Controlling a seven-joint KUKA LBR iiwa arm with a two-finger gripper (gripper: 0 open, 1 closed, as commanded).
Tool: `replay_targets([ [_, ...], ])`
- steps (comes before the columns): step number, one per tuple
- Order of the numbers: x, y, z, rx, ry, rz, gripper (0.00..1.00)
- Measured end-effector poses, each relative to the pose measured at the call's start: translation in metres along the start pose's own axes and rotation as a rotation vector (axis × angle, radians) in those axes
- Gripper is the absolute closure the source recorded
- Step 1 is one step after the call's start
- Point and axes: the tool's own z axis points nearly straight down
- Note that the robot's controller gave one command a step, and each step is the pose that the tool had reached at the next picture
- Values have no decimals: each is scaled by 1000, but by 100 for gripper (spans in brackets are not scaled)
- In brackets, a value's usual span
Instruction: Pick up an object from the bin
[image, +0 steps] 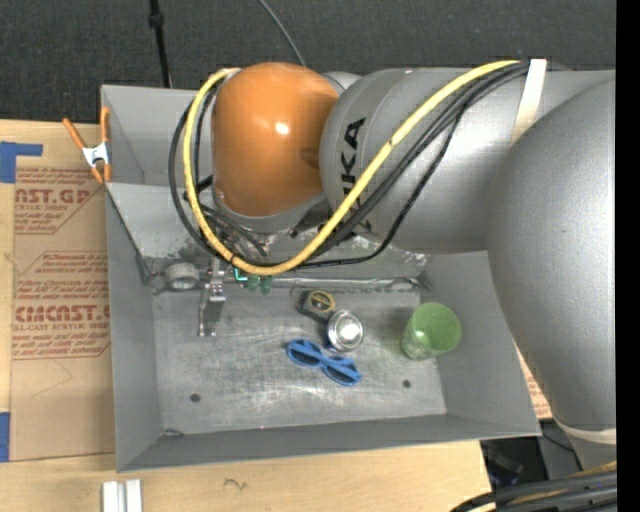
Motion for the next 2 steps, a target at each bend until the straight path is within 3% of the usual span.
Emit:
replay_targets([
  [1,-2,-57,-1,0,-6,289,0],
  [2,-8,-114,62,3,-3,-23,0],
])
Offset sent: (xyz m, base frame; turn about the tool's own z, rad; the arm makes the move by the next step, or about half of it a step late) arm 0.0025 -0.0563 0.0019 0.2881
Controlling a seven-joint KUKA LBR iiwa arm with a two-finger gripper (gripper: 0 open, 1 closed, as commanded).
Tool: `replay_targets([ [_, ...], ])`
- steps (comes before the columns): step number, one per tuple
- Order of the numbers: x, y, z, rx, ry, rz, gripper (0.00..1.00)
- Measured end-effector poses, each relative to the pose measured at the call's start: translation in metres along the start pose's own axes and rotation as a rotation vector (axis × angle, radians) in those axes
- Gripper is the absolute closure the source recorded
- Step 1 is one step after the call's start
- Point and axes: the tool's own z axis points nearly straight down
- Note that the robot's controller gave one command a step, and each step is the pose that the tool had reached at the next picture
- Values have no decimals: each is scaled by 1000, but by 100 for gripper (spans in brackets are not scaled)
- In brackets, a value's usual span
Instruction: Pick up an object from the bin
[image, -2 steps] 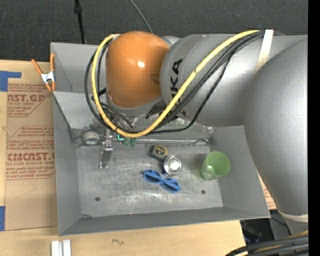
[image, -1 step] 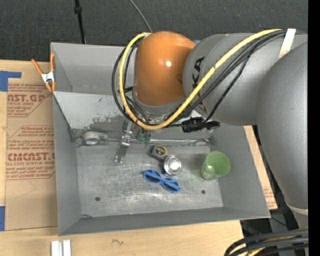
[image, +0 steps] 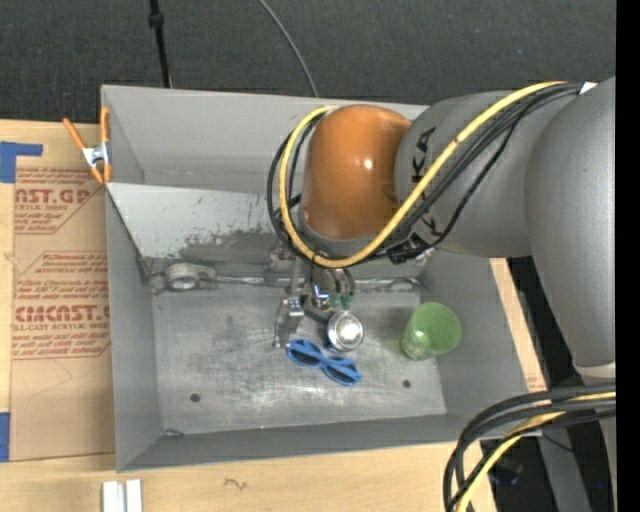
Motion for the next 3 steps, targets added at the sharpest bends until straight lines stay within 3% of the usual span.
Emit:
replay_targets([
  [1,42,-44,89,-4,-11,-391,0],
  [2,49,-92,89,-3,-15,-513,0],
  [3,49,-92,87,-2,-7,-514,100],
])
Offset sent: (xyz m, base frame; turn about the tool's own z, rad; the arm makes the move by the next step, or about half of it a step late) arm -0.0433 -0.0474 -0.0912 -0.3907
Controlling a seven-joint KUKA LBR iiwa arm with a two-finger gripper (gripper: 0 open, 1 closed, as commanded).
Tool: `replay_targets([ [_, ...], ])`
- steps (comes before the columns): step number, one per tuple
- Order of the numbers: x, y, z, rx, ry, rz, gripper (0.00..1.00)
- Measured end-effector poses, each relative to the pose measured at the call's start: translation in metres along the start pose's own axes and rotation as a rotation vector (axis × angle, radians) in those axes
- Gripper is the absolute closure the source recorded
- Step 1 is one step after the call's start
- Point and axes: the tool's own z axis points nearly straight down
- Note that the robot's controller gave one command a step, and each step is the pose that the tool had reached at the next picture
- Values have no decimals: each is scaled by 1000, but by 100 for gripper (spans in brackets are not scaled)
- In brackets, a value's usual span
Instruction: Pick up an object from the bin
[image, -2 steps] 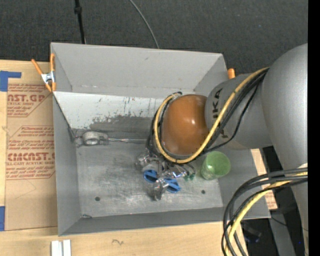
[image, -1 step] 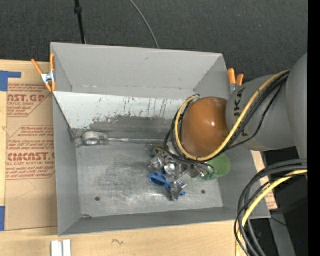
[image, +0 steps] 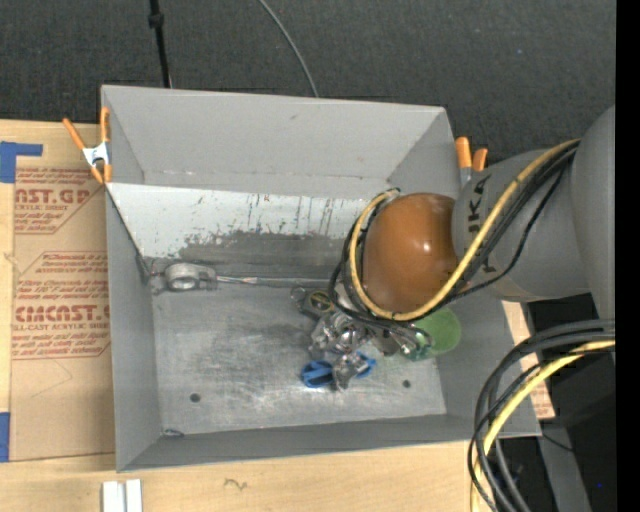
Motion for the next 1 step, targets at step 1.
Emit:
replay_targets([
  [1,10,-9,-128,4,-5,-20,100],
])
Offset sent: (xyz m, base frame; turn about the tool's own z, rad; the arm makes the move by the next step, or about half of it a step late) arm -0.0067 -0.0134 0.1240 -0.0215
